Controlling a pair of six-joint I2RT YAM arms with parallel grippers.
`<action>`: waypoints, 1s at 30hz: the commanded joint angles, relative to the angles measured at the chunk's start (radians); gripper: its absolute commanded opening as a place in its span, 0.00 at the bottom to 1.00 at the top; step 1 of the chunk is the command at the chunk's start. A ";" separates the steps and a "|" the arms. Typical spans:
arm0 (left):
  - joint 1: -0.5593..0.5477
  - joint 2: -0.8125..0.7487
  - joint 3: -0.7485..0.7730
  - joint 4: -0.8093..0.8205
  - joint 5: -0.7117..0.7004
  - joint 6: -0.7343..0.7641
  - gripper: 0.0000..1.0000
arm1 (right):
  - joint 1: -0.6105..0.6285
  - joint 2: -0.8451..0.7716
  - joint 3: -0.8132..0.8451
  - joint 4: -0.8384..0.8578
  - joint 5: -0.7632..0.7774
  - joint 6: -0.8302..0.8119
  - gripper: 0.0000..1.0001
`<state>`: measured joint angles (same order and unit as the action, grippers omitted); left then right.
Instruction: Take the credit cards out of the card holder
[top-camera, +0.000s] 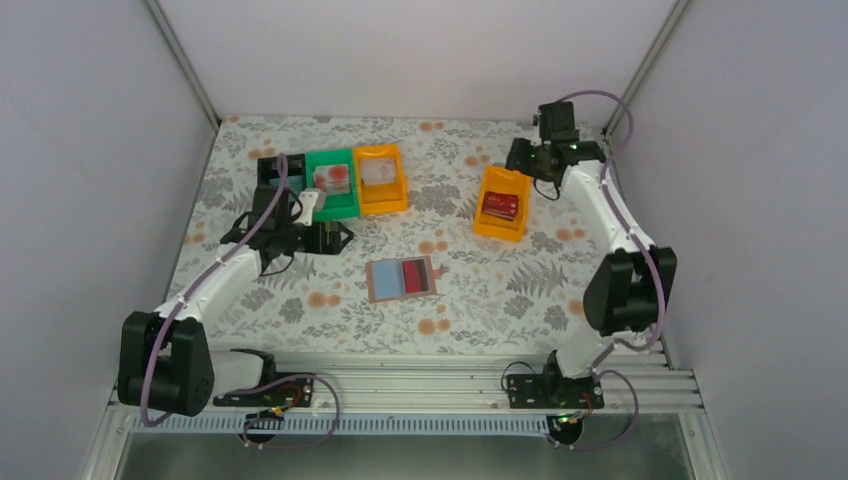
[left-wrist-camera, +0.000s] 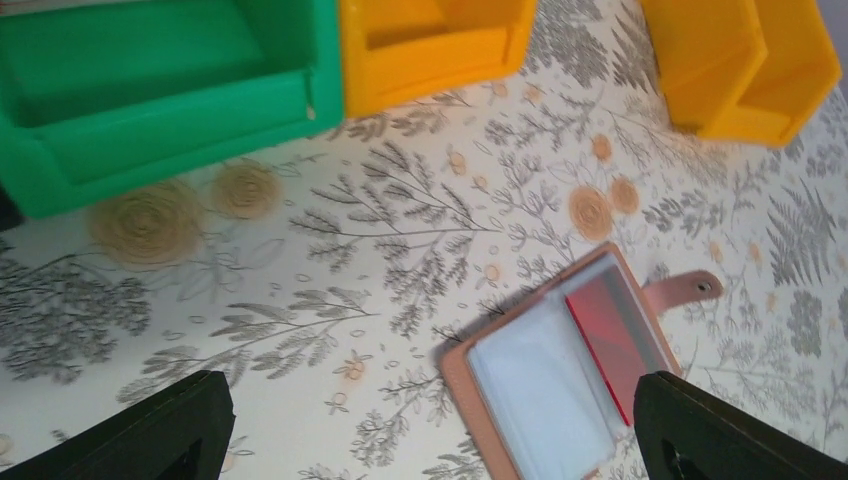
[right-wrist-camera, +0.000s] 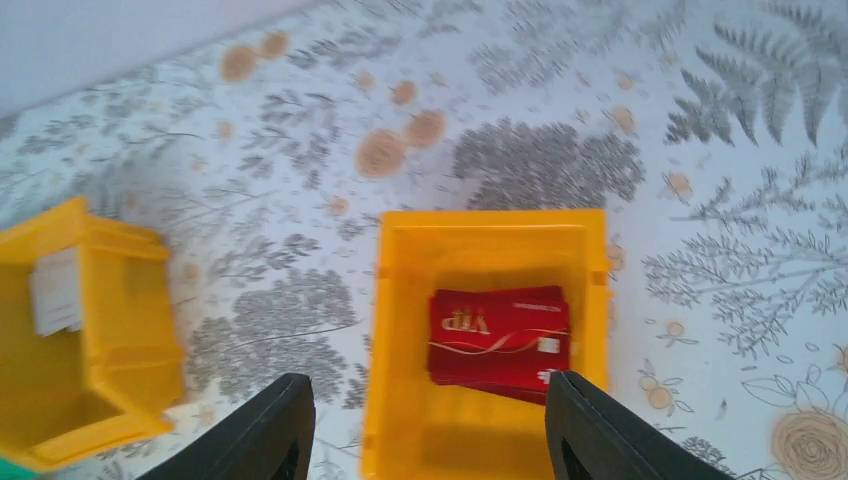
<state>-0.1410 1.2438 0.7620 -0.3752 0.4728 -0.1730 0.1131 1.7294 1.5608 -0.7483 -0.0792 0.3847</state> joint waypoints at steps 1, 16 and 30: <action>-0.068 0.008 -0.007 0.027 -0.006 0.064 1.00 | 0.173 -0.111 -0.081 0.057 0.172 0.034 0.59; -0.173 0.114 -0.077 0.045 0.031 0.006 1.00 | 0.764 0.020 -0.312 -0.015 0.056 0.228 0.99; -0.173 0.180 -0.095 0.049 0.013 -0.024 1.00 | 0.798 0.260 -0.257 -0.063 0.127 0.290 0.98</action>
<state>-0.3115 1.4193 0.6689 -0.3378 0.4858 -0.1921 0.9085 1.9434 1.2957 -0.8185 0.0158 0.6472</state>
